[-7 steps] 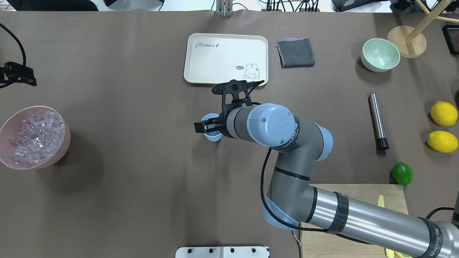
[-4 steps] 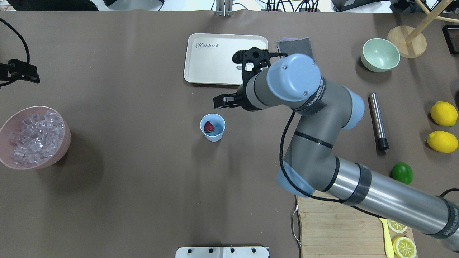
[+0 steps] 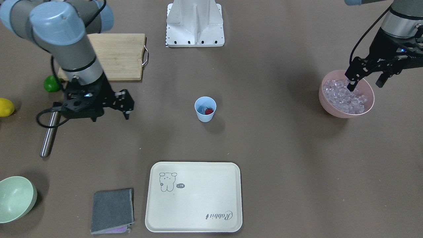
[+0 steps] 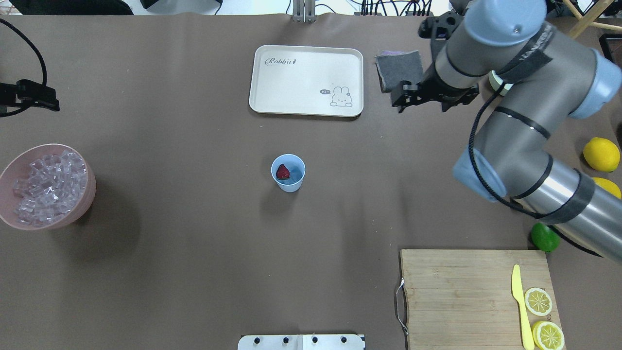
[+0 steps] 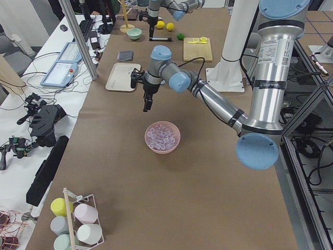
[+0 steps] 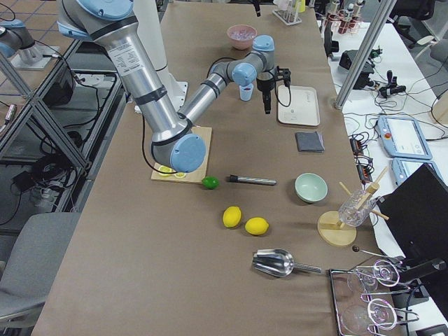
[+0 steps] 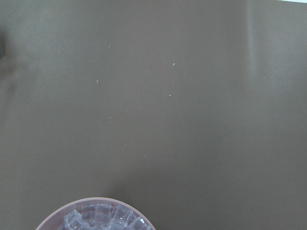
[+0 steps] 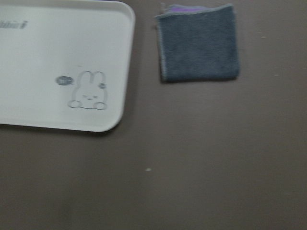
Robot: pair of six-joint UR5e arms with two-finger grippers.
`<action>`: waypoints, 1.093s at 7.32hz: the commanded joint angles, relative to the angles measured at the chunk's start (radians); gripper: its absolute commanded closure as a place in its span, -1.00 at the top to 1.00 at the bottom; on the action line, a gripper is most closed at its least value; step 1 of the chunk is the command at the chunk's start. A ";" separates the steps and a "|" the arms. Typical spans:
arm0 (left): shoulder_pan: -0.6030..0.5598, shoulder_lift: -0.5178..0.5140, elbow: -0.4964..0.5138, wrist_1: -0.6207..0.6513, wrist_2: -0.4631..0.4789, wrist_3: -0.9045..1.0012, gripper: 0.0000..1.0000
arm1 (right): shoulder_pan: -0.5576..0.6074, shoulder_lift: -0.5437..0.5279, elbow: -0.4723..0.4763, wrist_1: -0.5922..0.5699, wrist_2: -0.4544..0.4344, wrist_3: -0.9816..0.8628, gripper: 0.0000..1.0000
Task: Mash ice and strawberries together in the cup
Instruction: 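Move the right gripper to the steel muddler near the green bowl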
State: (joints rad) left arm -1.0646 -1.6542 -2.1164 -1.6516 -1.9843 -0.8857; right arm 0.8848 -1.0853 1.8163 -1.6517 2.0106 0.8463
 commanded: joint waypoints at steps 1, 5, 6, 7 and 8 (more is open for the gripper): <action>0.005 -0.001 0.019 -0.031 0.001 0.077 0.96 | 0.094 -0.193 0.011 0.027 0.054 -0.167 1.00; 0.006 -0.016 0.055 -0.074 0.007 0.080 0.96 | 0.114 -0.282 -0.262 0.493 0.134 -0.141 1.00; 0.006 -0.016 0.055 -0.074 0.008 0.080 0.96 | 0.114 -0.268 -0.281 0.494 0.134 -0.121 1.00; 0.008 -0.019 0.062 -0.076 0.012 0.082 0.96 | 0.114 -0.266 -0.314 0.500 0.129 -0.124 1.00; 0.008 -0.021 0.062 -0.082 0.010 0.082 0.96 | 0.114 -0.242 -0.345 0.498 0.125 -0.122 1.00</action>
State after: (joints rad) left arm -1.0575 -1.6726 -2.0569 -1.7280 -1.9745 -0.8044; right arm 0.9986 -1.3484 1.5114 -1.1582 2.1399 0.7195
